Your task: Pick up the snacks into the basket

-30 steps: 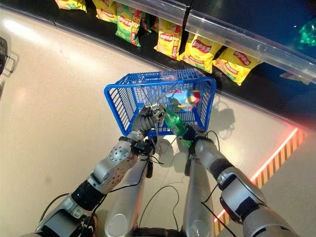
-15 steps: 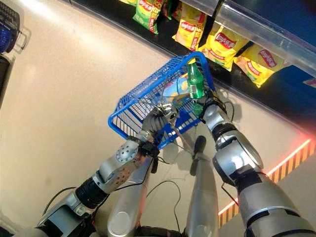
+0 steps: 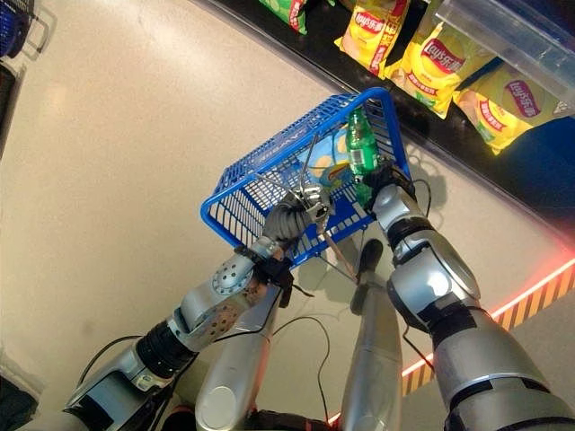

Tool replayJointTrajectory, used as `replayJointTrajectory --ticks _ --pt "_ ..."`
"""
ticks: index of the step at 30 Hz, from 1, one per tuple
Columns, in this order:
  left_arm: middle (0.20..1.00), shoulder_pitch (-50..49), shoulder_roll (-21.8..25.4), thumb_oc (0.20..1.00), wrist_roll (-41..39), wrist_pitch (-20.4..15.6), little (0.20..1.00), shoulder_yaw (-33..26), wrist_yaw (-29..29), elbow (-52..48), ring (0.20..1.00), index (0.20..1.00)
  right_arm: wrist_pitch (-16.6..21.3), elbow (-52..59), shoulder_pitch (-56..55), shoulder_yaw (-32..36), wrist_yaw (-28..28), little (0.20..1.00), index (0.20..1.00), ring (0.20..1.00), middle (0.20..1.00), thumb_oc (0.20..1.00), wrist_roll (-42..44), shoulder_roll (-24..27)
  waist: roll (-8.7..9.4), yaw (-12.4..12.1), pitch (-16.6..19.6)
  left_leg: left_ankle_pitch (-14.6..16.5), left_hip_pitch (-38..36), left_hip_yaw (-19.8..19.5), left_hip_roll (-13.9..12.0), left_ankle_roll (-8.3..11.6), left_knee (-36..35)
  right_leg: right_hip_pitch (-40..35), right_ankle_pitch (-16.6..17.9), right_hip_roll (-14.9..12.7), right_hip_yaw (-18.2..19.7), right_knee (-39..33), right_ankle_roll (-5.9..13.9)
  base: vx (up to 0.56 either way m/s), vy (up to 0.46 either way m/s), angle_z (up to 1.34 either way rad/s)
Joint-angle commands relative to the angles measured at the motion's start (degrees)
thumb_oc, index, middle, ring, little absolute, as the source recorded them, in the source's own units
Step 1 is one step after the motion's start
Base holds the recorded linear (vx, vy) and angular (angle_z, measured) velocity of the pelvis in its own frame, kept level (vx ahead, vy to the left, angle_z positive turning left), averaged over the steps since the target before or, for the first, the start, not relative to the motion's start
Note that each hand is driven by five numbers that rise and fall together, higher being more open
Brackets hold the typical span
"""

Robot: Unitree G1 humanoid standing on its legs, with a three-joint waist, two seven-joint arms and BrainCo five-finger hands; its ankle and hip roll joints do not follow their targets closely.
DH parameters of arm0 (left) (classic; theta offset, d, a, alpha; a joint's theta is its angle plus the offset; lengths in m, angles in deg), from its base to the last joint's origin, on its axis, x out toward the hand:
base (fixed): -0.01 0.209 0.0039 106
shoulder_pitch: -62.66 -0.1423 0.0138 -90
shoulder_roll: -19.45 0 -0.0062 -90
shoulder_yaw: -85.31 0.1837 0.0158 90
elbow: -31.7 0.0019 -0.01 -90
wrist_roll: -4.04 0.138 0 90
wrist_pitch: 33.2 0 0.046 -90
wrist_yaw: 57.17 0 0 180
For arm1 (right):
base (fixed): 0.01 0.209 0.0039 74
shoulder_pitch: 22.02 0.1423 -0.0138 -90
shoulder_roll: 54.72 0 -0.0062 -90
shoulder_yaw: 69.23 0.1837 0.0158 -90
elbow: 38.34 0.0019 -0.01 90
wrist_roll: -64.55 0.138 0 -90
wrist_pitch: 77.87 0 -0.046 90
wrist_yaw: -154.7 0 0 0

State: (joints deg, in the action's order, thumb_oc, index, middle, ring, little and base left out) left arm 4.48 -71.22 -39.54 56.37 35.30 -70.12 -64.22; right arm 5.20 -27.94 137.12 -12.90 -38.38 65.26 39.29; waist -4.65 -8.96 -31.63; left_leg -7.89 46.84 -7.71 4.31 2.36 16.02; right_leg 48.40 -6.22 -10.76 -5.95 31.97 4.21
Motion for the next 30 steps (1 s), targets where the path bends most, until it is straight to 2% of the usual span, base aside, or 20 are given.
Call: replayJointTrajectory --ticks 1,4,12,13,14,30 --pt "0.2 3.79 -6.69 0.2 -2.45 -3.51 0.2 3.63 2.3 -13.8 0.2 0.2 1.98 2.69 4.31 -0.86 -1.63 0.2 0.2 0.2 0.2 0.2 -0.5 0.02 -5.57 0.36 1.84 7.09 0.62 1.79 3.22 -3.16 4.43 0.01 5.91 0.6 0.76 -8.19 1.72 0.0 0.0 0.0" --pt "0.2 5.77 -9.75 0.2 -4.13 -4.13 0.2 4.91 1.77 -12.86 0.2 0.2 1.47 1.24 3.56 -0.83 -1.49 0.2 0.2 0.2 0.2 0.2 -1.84 -1.68 -6.32 0.55 1.84 7.13 1.88 2.01 3.53 -3.28 4.85 1.07 5.83 0.27 0.81 -7.73 1.78 0.0 0.024 0.0" --pt "0.2 5.71 -10.63 0.2 -6.33 -4.0 0.2 6.77 2.53 -13.38 0.2 0.2 2.18 2.73 4.51 0.14 -2.75 0.2 0.2 0.2 0.2 0.2 -0.21 -1.87 -7.57 0.13 1.84 7.01 3.34 2.26 3.97 -3.34 5.3 2.88 5.71 0.11 1.16 -6.9 1.81 0.0 0.012 0.01" --pt "0.2 5.88 -10.54 0.2 -6.29 -4.02 0.2 6.77 2.56 -13.35 0.2 0.2 2.21 2.82 4.5 0.1 -2.7 0.278 0.278 0.278 0.278 0.278 0.02 -1.82 -7.62 0.09 1.84 6.98 3.45 2.24 4.04 -3.33 5.32 2.91 5.7 0.11 1.17 -6.89 1.81 0.0 0.0 0.0" --pt "0.2 5.8 -10.44 0.2 -6.15 -4.15 0.2 6.7 2.64 -13.4 0.2 0.2 2.17 2.47 4.85 -0.2 -1.99 1.0 1.0 1.0 1.0 1.0 0.47 -2.08 -7.91 0.02 1.84 6.86 3.58 2.15 4.07 -3.19 5.21 2.96 5.56 -0.04 1.0 -6.83 1.75 0.0 0.0 0.0" --pt "0.2 4.72 -9.27 0.2 -6.58 -4.41 0.2 6.52 2.17 -12.9 0.2 0.2 1.38 2.06 2.27 0.85 -3.4 1.0 1.0 1.0 1.0 1.0 -1.02 -2.65 -6.96 1.02 1.84 6.64 0.65 2.52 3.42 -2.94 3.72 0.06 6.17 -0.04 0.87 -8.82 2.0 0.0 0.0 0.0"
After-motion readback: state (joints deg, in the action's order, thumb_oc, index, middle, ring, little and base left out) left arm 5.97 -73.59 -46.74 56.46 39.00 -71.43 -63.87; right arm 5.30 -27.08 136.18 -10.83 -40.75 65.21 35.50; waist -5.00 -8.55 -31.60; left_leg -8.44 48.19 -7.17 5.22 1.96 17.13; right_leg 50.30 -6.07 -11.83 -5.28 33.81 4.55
